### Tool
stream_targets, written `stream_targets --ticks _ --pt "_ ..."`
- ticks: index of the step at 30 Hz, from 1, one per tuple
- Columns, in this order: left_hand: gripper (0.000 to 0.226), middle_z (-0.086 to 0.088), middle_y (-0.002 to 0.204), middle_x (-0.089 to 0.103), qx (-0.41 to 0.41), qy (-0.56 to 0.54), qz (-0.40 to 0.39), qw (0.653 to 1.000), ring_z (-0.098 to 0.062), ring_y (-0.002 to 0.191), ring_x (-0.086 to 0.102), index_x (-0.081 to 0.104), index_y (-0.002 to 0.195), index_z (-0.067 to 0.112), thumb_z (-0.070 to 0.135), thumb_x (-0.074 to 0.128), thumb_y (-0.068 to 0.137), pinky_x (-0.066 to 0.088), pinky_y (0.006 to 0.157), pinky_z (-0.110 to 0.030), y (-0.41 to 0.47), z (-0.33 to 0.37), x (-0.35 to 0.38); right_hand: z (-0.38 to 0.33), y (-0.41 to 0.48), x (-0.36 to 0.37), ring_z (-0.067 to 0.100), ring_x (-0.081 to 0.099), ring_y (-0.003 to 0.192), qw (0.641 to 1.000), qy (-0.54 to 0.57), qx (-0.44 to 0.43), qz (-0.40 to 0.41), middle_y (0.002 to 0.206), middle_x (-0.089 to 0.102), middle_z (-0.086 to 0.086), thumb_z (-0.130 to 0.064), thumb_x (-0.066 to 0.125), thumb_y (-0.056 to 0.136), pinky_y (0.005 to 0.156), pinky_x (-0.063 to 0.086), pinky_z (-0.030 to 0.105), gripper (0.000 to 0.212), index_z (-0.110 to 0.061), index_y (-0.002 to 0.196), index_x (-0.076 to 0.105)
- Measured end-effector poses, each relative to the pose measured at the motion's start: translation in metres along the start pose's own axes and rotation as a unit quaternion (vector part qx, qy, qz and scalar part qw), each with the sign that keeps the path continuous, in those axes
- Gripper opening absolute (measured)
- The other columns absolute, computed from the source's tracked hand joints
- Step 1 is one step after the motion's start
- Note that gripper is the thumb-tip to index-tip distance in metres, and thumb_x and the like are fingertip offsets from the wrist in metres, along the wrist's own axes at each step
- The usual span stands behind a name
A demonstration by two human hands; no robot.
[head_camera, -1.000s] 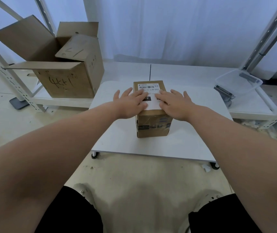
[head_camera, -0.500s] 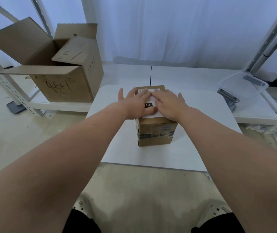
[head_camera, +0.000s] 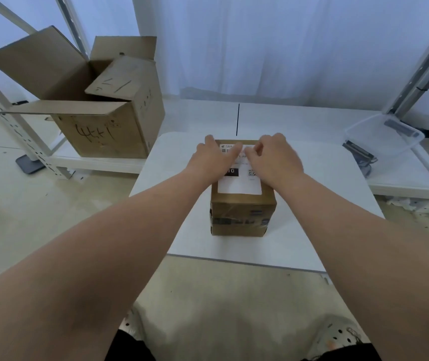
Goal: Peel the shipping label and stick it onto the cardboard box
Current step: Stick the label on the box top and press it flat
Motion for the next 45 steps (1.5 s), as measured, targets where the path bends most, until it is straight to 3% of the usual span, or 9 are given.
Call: stream_targets --ticks 3,6,13,18,23,33,36,39,45 --pt "0.078 -0.018 0.138 0.039 -0.038 0.023 0.011 0.999 -0.037 0.124 0.046 0.028 0.141 0.005 0.06 0.045 0.088 0.042 0.098 -0.044 0.007 -0.004 0.01 -0.001 -0.002 0.023 0.038 0.04 0.127 0.994 0.011 0.044 -0.099 0.149 0.02 0.015 -0.041 0.027 0.1 0.102 0.037 0.046 0.052 -0.025 0.149 0.02" --pt "0.066 -0.016 0.127 0.05 -0.025 0.003 0.045 0.999 -0.033 0.113 0.055 0.041 0.13 0.003 0.054 0.049 0.089 0.046 0.085 -0.039 0.015 -0.005 0.007 0.001 0.005 0.031 0.039 0.037 0.132 0.99 0.056 0.071 -0.111 0.153 0.021 0.015 -0.05 0.025 0.099 0.105 0.034 0.046 0.058 -0.03 0.151 0.01" --pt "0.039 -0.007 0.1 0.059 0.0 0.02 0.074 0.997 -0.024 0.086 0.054 0.05 0.108 0.006 0.042 0.039 0.097 0.037 0.069 -0.031 0.02 -0.01 0.0 0.013 0.016 0.026 0.022 0.052 0.089 0.98 0.145 0.126 -0.062 0.114 0.057 0.006 -0.043 0.038 0.098 0.073 0.04 0.032 0.051 -0.016 0.141 0.029" --pt "0.039 -0.015 0.113 0.057 -0.008 0.018 0.072 0.997 -0.033 0.11 0.054 0.05 0.115 -0.001 0.027 0.027 0.102 0.041 0.087 -0.038 0.017 -0.007 0.0 0.01 0.021 0.024 0.024 0.05 0.092 0.979 0.145 0.128 -0.062 0.118 0.056 0.008 -0.037 0.031 0.1 0.079 0.039 0.033 0.046 -0.015 0.139 0.03" --pt "0.073 -0.016 0.128 0.054 -0.042 -0.006 0.027 0.999 -0.032 0.113 0.054 0.035 0.135 0.004 0.062 0.035 0.09 0.042 0.081 -0.036 0.03 -0.005 0.012 0.009 0.028 0.031 0.03 0.055 0.112 0.971 0.148 0.171 -0.081 0.125 0.054 0.01 -0.055 0.039 0.092 0.084 0.042 0.037 0.07 -0.009 0.142 0.021" --pt "0.037 -0.013 0.111 0.06 -0.02 0.011 0.045 0.999 -0.031 0.107 0.056 0.053 0.109 0.005 0.029 0.027 0.099 0.042 0.083 -0.035 0.039 -0.006 0.001 0.023 0.038 0.024 0.028 0.05 0.106 0.976 0.113 0.176 -0.058 0.114 0.055 0.012 -0.033 0.026 0.098 0.1 0.04 0.042 0.037 -0.008 0.112 0.05" --pt "0.034 -0.013 0.105 0.056 -0.026 -0.009 0.033 0.999 -0.032 0.106 0.056 0.051 0.106 0.005 0.031 0.03 0.098 0.045 0.084 -0.037 0.038 -0.007 0.0 0.011 0.028 0.024 0.029 0.051 0.117 0.971 0.116 0.183 -0.1 0.122 0.056 0.008 -0.057 0.029 0.088 0.106 0.036 0.047 0.066 -0.009 0.13 0.045" --pt "0.048 -0.004 0.085 0.058 -0.025 0.0 0.023 0.999 -0.024 0.083 0.058 0.049 0.099 0.008 0.055 0.045 0.089 0.044 0.06 -0.028 0.038 -0.005 0.001 0.01 0.032 0.027 0.033 0.057 0.111 0.972 0.093 0.189 -0.102 0.113 0.063 0.006 -0.084 0.031 0.051 0.101 0.038 0.054 0.097 -0.018 0.12 0.05" --pt "0.037 -0.004 0.084 0.055 -0.008 0.03 0.05 0.998 -0.023 0.08 0.053 0.048 0.09 0.009 0.046 0.044 0.094 0.037 0.067 -0.03 0.041 -0.002 0.0 0.018 0.034 0.025 0.034 0.06 0.107 0.968 0.147 0.188 -0.08 0.097 0.064 0.004 -0.063 0.045 0.073 0.104 0.037 0.056 0.045 -0.018 0.075 0.049"
Point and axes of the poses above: each hand's wrist, its own y-axis towards the middle knuckle, its own x-axis out of the palm, z = x × y, the point moved 5 cm from there along y, towards the middle knuckle
